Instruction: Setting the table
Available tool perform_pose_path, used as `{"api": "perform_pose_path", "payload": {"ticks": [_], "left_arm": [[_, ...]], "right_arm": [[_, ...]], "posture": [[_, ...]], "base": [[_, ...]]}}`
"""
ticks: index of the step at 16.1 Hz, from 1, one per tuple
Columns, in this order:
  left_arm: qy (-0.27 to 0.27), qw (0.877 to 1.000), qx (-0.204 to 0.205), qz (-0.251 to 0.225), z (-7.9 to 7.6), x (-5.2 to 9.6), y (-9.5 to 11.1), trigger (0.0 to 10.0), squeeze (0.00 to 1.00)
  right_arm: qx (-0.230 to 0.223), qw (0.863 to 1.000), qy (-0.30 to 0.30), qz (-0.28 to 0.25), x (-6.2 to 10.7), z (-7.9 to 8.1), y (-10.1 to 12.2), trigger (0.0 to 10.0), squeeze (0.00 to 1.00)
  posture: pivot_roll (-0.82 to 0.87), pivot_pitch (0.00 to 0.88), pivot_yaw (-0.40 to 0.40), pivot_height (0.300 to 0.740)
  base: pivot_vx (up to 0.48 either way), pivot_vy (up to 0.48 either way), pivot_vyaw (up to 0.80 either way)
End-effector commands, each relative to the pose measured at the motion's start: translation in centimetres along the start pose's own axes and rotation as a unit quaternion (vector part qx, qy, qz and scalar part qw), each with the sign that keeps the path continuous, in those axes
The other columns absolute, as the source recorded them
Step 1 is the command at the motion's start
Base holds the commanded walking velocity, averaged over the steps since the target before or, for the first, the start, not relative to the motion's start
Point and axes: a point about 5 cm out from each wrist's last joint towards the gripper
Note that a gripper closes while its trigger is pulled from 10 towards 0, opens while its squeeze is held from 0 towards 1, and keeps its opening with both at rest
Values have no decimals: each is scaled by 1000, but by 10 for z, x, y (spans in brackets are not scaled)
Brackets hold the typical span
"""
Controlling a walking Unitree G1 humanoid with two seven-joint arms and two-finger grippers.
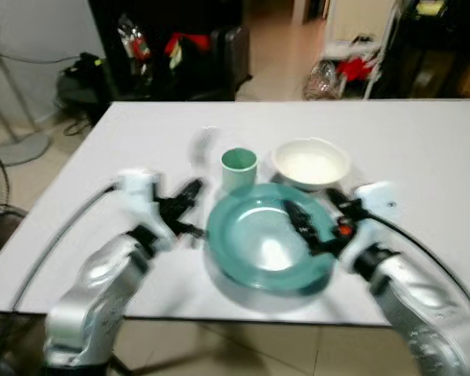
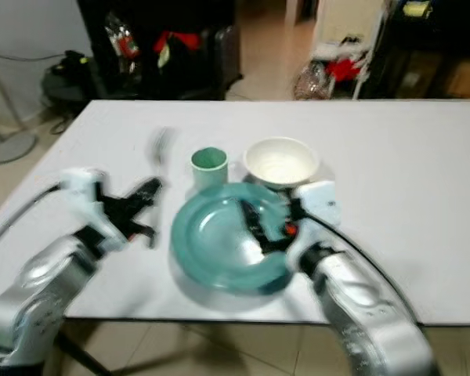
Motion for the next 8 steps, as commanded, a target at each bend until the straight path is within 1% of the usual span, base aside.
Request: {"api": "perform_pose_path", "payload": {"ticks": [1,3,4,6,7,8], "left_arm": [[29,999,-10,25,19,4,-6,10000,0],[27,999,-6,40,33,0,-6,10000,0],[22,999,-4,42,37,-2,-5,10000,0],[5,999,7,50,40,-5,-6,10000,0],[-6,998,13,65,42,-8,-11,10000,0],[-4,997,6,80,44,-9,-15,10000,0]], "right_arm": [[3,999,33,9,0,7,0,10000,0],[21,998,51,6,3,2,5,10000,0],[26,998,57,6,4,0,7,10000,0],[35,996,76,14,8,-3,10,10000,0],[47,994,98,28,11,-4,10,10000,0],[54,992,109,37,13,-4,9,10000,0]], "posture": [[-141,1,65,740],[-142,1,77,740],[-143,0,82,740],[-146,0,93,740],[-150,0,99,740],[-152,0,100,740]], "base": [[0,0,0],[0,0,0],[0,0,0],[0,0,0],[0,0,0],[0,0,0]]}}
Point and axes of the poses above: a point about 5 cm out from each wrist's last joint towards the gripper, its own x axis pointing back from the gripper into the wrist, its own y axis along the axis of the wrist's last joint, z = x × y, and after that the axes turned 15 degrees about -x, right-handed
